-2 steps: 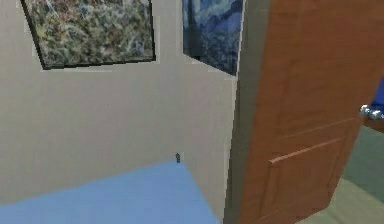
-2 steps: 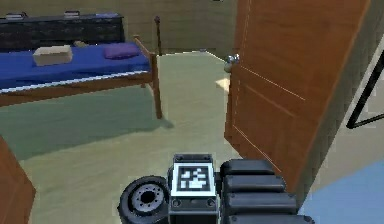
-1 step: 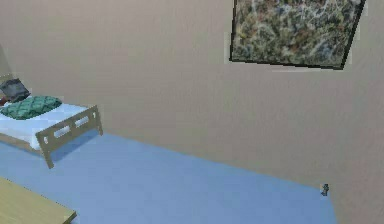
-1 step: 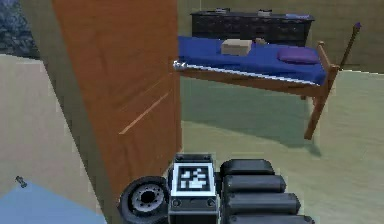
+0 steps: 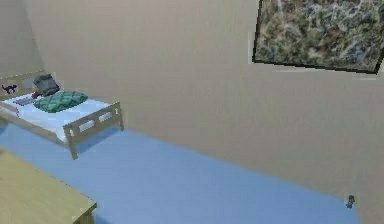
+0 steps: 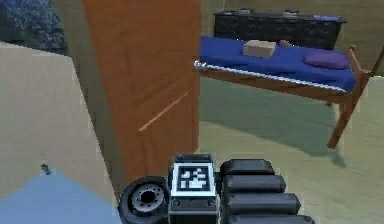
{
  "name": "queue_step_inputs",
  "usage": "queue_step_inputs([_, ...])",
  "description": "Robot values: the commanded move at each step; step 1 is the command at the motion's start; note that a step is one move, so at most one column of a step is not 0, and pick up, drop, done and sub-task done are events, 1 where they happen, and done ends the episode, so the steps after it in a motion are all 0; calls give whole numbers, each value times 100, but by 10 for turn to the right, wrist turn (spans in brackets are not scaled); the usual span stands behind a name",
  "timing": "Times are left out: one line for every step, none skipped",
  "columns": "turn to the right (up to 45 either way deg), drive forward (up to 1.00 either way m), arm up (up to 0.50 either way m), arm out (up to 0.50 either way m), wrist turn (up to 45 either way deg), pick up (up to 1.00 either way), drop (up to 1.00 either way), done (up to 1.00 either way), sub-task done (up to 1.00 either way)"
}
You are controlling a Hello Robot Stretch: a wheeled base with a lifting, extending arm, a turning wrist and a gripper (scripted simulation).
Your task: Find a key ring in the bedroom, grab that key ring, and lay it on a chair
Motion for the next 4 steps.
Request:
queue_step_inputs([450,0,0,0,0,0,0,0,0])
queue_step_inputs([450,0,0,0,0,0,0,0,0])
queue_step_inputs([180,0,0,0,0,0,0,0,0])
queue_step_inputs([-450,0,0,0,0,0,0,0,0])
